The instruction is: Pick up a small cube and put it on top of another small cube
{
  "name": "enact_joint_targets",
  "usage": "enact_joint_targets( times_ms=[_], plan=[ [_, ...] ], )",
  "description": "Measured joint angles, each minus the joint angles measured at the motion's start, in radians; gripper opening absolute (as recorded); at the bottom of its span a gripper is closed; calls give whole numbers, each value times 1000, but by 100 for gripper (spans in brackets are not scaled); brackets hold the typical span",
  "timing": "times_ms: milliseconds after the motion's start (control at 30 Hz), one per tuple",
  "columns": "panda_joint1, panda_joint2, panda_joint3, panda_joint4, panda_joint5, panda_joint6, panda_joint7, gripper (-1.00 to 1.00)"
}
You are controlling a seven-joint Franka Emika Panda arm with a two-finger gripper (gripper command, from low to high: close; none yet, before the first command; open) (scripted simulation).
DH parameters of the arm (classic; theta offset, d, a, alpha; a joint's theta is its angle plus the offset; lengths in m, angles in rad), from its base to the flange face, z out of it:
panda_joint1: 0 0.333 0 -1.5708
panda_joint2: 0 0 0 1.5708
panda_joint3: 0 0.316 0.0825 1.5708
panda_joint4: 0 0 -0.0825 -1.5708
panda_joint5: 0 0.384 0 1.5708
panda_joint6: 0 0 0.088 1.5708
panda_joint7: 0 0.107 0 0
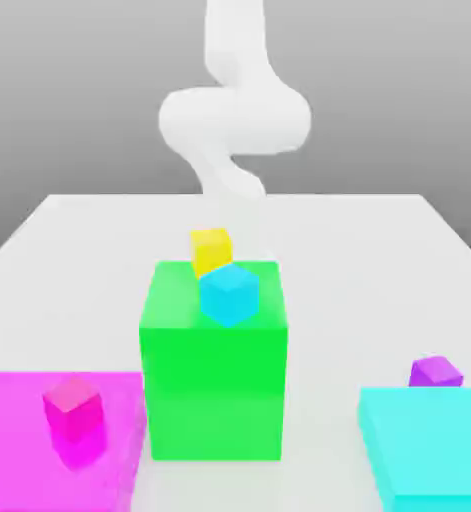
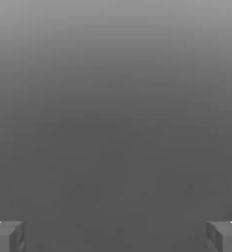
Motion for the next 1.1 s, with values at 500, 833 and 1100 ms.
enact_joint_targets(
  times_ms=[500, 833, 1100],
  plan=[
    [144, 542, 320, -215, 1, 293, 268, 0],
    [351, 926, 309, -307, -272, 495, 607, 0],
    [465, 1061, 170, -278, -394, 598, 704, -100]
  ],
)
